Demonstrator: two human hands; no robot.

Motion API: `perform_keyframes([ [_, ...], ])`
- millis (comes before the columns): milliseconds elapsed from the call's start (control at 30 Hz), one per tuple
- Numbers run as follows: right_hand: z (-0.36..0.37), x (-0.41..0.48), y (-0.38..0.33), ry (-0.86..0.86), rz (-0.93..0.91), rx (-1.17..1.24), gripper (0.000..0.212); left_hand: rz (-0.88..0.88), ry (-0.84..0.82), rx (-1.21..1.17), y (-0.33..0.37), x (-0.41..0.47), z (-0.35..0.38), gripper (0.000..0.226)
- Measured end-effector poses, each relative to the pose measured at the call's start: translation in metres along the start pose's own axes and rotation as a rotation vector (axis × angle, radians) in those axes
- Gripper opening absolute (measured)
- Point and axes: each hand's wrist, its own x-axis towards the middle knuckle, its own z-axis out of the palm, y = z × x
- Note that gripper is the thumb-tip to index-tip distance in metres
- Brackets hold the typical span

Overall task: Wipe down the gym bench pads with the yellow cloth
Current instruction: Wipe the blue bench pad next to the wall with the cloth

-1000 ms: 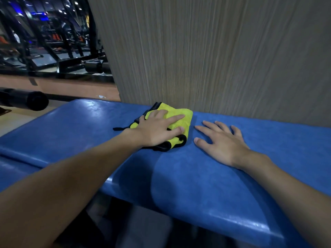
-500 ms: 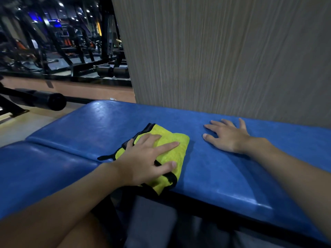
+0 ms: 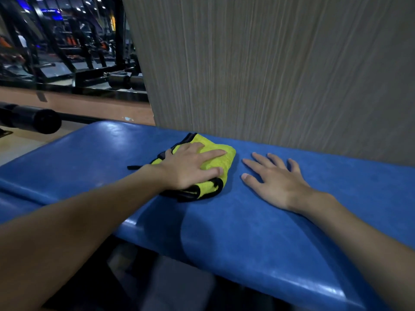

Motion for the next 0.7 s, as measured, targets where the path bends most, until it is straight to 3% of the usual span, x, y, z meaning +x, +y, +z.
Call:
perform_keyframes([
  [300, 0.003, 0.001, 0.002, 0.032, -0.014, 0.025, 0.062, -0.064, 0.026, 0.025, 0.009, 0.087, -0.007, 0.063],
  [700, 0.001, -0.003, 0.002, 0.035, -0.004, 0.068, 0.062, 0.011, 0.035, -0.007, 0.005, 0.002, 0.001, 0.064],
])
